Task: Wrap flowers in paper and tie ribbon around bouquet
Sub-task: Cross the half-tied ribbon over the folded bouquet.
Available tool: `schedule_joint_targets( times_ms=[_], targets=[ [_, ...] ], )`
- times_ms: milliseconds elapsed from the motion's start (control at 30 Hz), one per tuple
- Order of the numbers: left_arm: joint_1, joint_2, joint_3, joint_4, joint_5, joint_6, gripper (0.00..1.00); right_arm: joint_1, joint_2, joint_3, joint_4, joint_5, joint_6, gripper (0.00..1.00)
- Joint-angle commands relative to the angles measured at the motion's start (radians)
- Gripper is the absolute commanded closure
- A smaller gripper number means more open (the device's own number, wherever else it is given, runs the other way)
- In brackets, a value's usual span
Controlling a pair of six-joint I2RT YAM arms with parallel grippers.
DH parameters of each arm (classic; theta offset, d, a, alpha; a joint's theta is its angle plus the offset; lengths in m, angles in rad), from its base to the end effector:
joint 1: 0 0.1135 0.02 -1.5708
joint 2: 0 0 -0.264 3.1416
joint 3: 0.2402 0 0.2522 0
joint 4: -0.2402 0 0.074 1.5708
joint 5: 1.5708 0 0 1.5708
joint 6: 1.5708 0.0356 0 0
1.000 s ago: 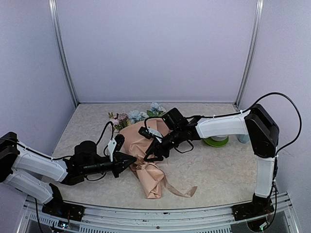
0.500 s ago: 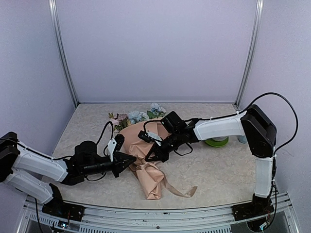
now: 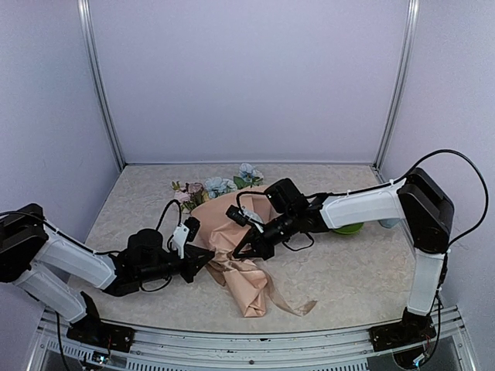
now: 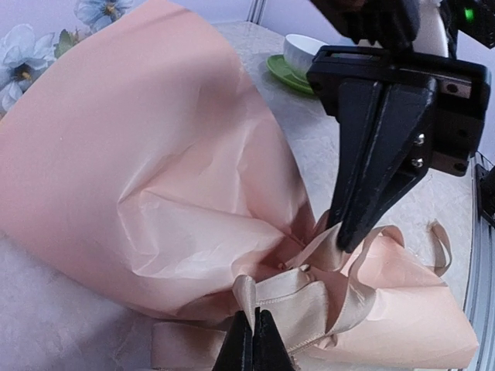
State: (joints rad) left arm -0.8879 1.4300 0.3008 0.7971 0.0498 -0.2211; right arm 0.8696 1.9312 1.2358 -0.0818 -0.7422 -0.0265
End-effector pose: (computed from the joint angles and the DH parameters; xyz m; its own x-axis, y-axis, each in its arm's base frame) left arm 0.1535 -0.1915 0.1434 -0.3771 0.1166 -0.9188 0.7398 0.6348 -0.2232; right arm 0.2468 0.3296 0.1794 -0.4291 -0.5385 -0.7252 -0.8856 0.0931 0.4549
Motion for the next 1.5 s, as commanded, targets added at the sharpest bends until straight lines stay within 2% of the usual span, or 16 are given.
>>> schedule_joint_targets(
  times_ms=[0, 100, 233, 400, 467, 500, 567, 733, 833, 867, 933, 1033, 1200, 1333, 1400, 1467],
  targets=[
    [-0.006, 0.045, 0.016, 0.016, -0.04, -0.019, 1.0, -0.002, -0.032, -0.026, 0.081, -0.054, 0.051, 1.0],
    [-0.006, 0.079, 0.03, 0.01, -0.043, -0.032, 0.98, -0.005, -0.015, -0.023, 0.081, -0.053, 0.063, 1.0],
    [-0.005, 0.079, 0.034, -0.021, -0.084, -0.06, 0.88, -0.007, -0.014, -0.025, 0.084, -0.048, 0.066, 1.0],
    [-0.008, -0.005, -0.001, -0.036, -0.147, -0.06, 0.53, -0.011, -0.01, -0.028, 0.088, -0.049, 0.073, 0.99],
    [-0.012, -0.054, -0.011, -0.051, -0.157, -0.033, 0.33, -0.013, -0.007, -0.027, 0.089, -0.049, 0.074, 0.98],
    [-0.015, -0.079, -0.016, -0.059, -0.161, -0.017, 0.18, -0.014, -0.006, -0.029, 0.09, -0.05, 0.075, 0.98],
    [-0.017, -0.134, -0.022, -0.088, -0.18, 0.011, 0.11, -0.016, -0.005, -0.029, 0.091, -0.055, 0.078, 0.97],
    [-0.017, -0.263, -0.046, -0.15, -0.215, 0.104, 0.12, -0.017, -0.002, -0.029, 0.096, -0.07, 0.086, 0.96],
    [-0.021, -0.296, -0.025, -0.22, -0.058, 0.193, 0.3, -0.018, 0.0, -0.027, 0.094, -0.076, 0.086, 0.95],
    [-0.022, -0.294, -0.015, -0.238, 0.007, 0.225, 0.32, -0.02, 0.0, -0.026, 0.094, -0.081, 0.086, 0.95],
    [-0.026, -0.272, -0.017, -0.227, 0.101, 0.326, 0.27, -0.021, 0.002, -0.025, 0.091, -0.091, 0.088, 0.94],
    [-0.037, -0.212, -0.006, -0.175, 0.095, 0.423, 0.16, -0.025, 0.005, -0.024, 0.093, -0.097, 0.091, 0.94],
    [-0.042, -0.07, 0.079, -0.112, 0.073, 0.518, 0.11, -0.026, 0.017, -0.024, 0.107, -0.105, 0.105, 0.94],
    [-0.044, 0.074, 0.156, -0.14, 0.077, 0.562, 0.11, -0.024, 0.018, -0.024, 0.108, -0.111, 0.106, 0.95],
    [-0.043, 0.094, 0.144, -0.059, 0.071, 0.559, 0.13, -0.024, 0.014, -0.025, 0.105, -0.111, 0.101, 0.95],
    [-0.039, 0.114, 0.133, 0.009, 0.079, 0.555, 0.2, -0.026, 0.012, -0.03, 0.108, -0.114, 0.101, 0.95]
  ],
)
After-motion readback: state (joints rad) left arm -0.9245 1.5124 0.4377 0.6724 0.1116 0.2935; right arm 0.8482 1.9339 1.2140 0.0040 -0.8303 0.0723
